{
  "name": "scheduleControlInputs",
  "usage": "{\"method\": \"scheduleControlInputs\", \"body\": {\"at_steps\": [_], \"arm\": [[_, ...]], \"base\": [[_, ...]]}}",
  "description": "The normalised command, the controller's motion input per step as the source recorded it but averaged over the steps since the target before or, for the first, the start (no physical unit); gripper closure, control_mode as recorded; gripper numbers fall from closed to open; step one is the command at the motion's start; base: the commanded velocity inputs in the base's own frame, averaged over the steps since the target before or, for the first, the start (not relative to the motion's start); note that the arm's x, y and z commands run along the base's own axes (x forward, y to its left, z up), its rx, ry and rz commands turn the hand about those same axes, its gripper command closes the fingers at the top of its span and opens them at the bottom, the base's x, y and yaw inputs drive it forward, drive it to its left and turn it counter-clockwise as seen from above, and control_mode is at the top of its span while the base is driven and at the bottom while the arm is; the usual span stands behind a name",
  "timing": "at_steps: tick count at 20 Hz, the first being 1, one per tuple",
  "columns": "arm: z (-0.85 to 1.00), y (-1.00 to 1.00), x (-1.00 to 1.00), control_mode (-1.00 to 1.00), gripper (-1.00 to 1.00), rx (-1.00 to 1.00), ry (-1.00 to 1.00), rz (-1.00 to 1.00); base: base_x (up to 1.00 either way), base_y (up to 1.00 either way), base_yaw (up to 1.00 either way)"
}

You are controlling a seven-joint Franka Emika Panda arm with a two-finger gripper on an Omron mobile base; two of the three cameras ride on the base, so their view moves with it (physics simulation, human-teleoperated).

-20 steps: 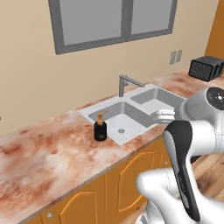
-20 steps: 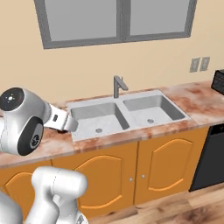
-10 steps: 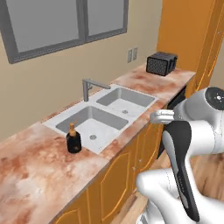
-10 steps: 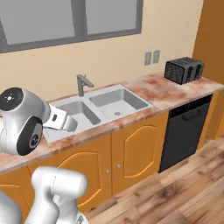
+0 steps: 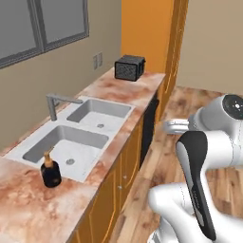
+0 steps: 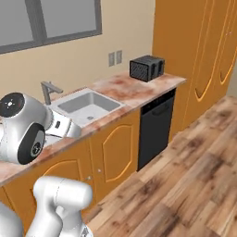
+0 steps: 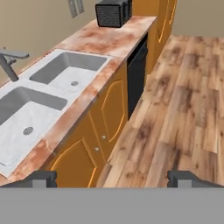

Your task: Locate and retrieve the soap dispenser and soap dispenser from the cabinet. Place them next to the sink.

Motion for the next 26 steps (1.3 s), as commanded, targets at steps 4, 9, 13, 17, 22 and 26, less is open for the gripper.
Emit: {"method": "scheduleControlInputs", "body": {"at_steps": [4,9,13,17,22,26], "arm": [[0.0,0.0,0.0,1.0,-1.0,0.0,0.0,0.0],[0.0,0.0,0.0,1.0,-1.0,0.0,0.0,0.0],[0.0,0.0,0.0,1.0,-1.0,0.0,0.0,0.0],[0.0,0.0,0.0,1.0,-1.0,0.0,0.0,0.0],[0.0,0.0,0.0,1.0,-1.0,0.0,0.0,0.0],[0.0,0.0,0.0,1.0,-1.0,0.0,0.0,0.0]], "base": [[0.03,0.0,-0.45],[0.0,0.0,-0.45],[0.0,0.0,-0.45],[0.0,0.0,-0.45],[0.0,0.0,-0.45],[0.0,0.0,-0.46]]}}
